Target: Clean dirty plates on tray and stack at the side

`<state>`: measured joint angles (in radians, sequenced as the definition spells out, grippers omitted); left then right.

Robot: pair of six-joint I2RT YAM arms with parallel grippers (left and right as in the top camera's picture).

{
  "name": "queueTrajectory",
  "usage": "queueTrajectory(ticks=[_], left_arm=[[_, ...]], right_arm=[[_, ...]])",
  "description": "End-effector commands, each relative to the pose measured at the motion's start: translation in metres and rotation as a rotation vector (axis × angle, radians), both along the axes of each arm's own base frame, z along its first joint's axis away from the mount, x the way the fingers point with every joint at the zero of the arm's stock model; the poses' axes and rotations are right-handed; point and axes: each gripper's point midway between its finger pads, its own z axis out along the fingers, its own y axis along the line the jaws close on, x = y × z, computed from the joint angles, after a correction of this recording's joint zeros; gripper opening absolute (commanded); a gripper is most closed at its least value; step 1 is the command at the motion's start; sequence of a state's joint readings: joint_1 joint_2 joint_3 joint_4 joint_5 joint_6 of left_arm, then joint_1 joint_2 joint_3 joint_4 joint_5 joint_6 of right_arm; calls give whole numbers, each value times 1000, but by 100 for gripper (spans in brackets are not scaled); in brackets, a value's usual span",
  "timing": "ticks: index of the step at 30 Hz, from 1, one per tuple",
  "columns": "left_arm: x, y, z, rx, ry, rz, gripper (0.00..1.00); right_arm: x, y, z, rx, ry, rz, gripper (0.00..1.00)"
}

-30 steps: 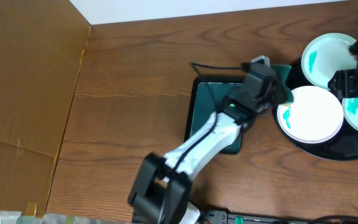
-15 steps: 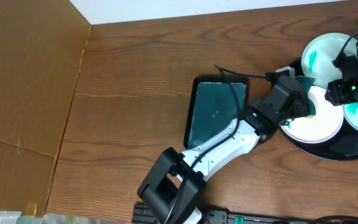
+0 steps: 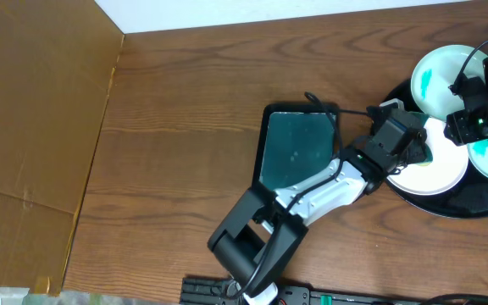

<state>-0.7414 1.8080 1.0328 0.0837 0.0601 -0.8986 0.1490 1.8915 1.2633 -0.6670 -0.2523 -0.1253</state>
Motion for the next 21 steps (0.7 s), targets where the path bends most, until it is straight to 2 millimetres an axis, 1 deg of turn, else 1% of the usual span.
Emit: queueTrajectory(ticks=[1, 7, 9, 13, 17, 21], left_arm=[[5, 1, 2, -11, -6, 32, 7], [5, 1, 2, -11, -5, 31, 8], [5, 1, 2, -13, -5, 31, 8], [4, 0, 2, -33, 13, 58, 7], [-1, -7, 3, -59, 32, 71, 8], [-9, -15, -5, -45, 38, 51, 7]], right_arm=[[3, 0, -8, -16, -1, 28, 49], [4, 0, -23, -24, 15, 49, 44], [4, -1, -25, -25, 19, 50, 41], [2, -1, -27, -30, 25, 64, 40], [3, -4, -27, -21, 25, 58, 33], [3, -4, -27, 7, 31, 52, 25]])
